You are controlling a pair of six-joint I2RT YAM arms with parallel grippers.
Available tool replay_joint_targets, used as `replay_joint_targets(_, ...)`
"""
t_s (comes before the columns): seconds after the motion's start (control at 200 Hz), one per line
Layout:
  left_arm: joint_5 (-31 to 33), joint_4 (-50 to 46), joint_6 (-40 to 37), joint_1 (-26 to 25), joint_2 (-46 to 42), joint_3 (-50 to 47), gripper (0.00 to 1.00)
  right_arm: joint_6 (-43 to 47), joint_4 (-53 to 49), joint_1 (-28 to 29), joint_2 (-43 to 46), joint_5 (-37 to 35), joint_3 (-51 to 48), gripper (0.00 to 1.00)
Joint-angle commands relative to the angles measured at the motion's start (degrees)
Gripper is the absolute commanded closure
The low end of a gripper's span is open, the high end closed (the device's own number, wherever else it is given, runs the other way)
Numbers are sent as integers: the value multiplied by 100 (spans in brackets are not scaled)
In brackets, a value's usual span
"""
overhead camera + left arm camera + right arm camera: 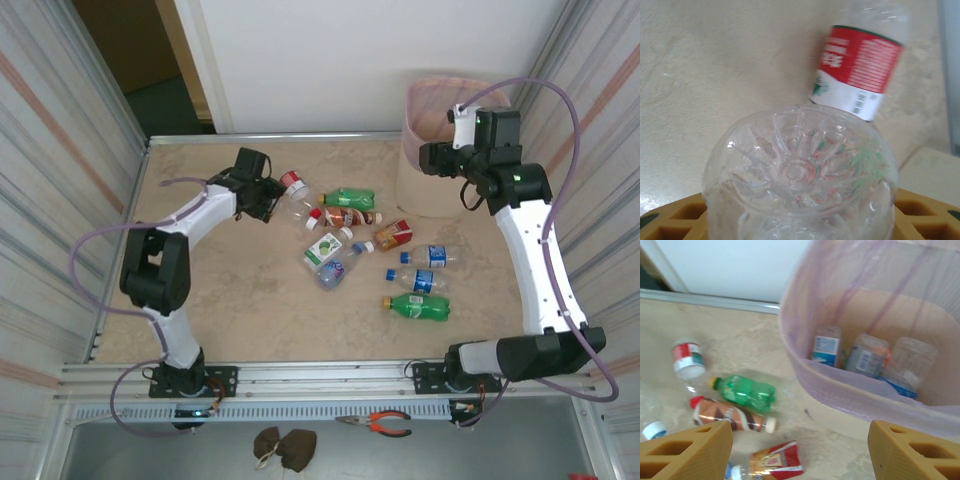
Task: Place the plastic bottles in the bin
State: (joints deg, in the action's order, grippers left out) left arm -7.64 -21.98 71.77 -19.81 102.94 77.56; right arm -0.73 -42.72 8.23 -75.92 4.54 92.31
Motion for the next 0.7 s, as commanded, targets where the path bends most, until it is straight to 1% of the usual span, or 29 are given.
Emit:
replay_joint_targets(0.0, -45, 746, -741, 53, -626, -327, 46, -271, 422, 110, 284, 545, -139, 29)
replay_joint_targets(0.125, -311, 1428, -1503, 56, -1185, -621, 48, -403, 691, 200, 446, 861, -271, 30)
replay_joint_targets(0.245, -494, 1859, -2247, 48, -1734, -928, 49, -548, 1072, 316, 653, 1047, -536, 30)
replay_joint_targets(0.341, -728, 2290, -2636, 48, -2151, -1195, 50, -625, 1414, 434, 788, 1329, -747, 30)
replay_joint_targets(0.391, -882, 2515, -2855, 48, -2343, -1318, 54, -642, 1578, 502, 853, 1475, -845, 30)
replay_joint_targets(0.496, -1386, 2866, -3305, 47, -2655, -1462, 55, -676, 1895, 612, 963, 1997, -1038, 28)
replay_joint_targets(0.621, -2424, 3365, -3871, 48, -2856, -1503, 53, -763, 2332, 778, 1067, 2523, -1244, 27)
replay_joint_targets(0.696, -3038, 3815, -3988, 47, -2901, -1541, 52, -753, 2532, 906, 1110, 2837, -1310, 26)
